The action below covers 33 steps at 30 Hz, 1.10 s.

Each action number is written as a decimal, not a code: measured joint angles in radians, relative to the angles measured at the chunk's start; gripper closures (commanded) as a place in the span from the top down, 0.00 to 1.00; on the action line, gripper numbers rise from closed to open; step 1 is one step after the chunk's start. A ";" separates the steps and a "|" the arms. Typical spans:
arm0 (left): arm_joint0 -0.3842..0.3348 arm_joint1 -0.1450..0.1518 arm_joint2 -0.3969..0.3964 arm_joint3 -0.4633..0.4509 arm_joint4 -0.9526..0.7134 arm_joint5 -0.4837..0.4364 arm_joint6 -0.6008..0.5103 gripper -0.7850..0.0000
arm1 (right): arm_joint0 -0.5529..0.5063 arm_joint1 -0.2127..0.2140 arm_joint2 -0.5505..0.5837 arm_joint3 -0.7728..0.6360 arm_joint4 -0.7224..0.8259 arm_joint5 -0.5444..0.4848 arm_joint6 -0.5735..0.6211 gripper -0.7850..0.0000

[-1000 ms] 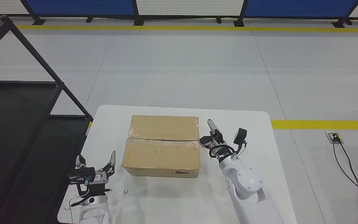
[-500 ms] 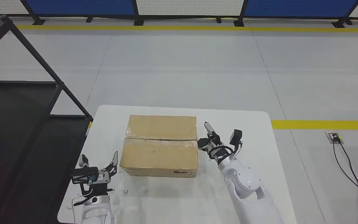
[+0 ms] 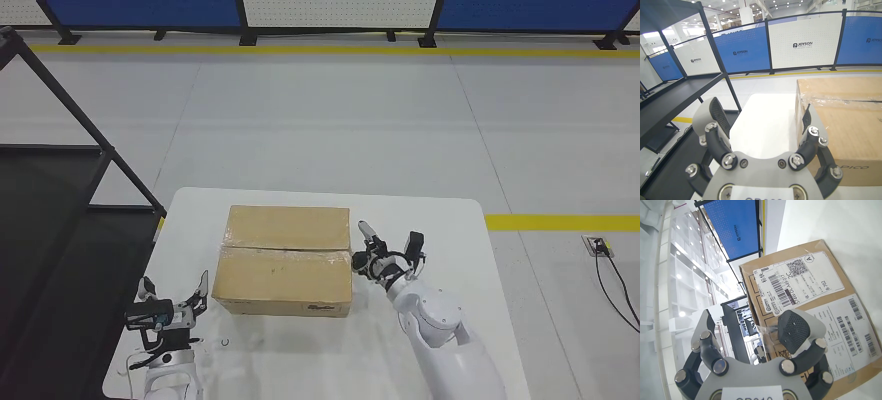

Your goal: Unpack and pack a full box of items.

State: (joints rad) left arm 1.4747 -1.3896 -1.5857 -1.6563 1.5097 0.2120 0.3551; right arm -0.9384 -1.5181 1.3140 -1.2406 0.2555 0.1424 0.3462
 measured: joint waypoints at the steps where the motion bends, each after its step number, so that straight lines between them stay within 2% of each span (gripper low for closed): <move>1: -0.001 0.000 0.000 0.000 0.000 0.000 0.000 1.00 | 0.002 0.000 0.001 0.002 0.004 0.003 0.000 1.00; 9: -0.005 0.000 0.002 0.002 0.003 -0.001 -0.002 1.00 | -0.028 0.005 0.035 -0.026 0.048 -0.041 -0.044 1.00; 17: -0.010 0.000 0.002 -0.002 0.001 0.000 -0.007 1.00 | -0.149 0.015 0.112 -0.168 0.087 -0.181 -0.115 1.00; 22: -0.011 -0.001 0.001 -0.009 -0.004 0.002 -0.017 1.00 | -0.189 0.018 0.135 -0.209 0.094 -0.292 -0.138 1.00; 33: -0.011 0.000 0.000 -0.008 -0.001 0.001 -0.022 1.00 | -0.188 0.018 0.135 -0.208 0.094 -0.278 -0.137 1.00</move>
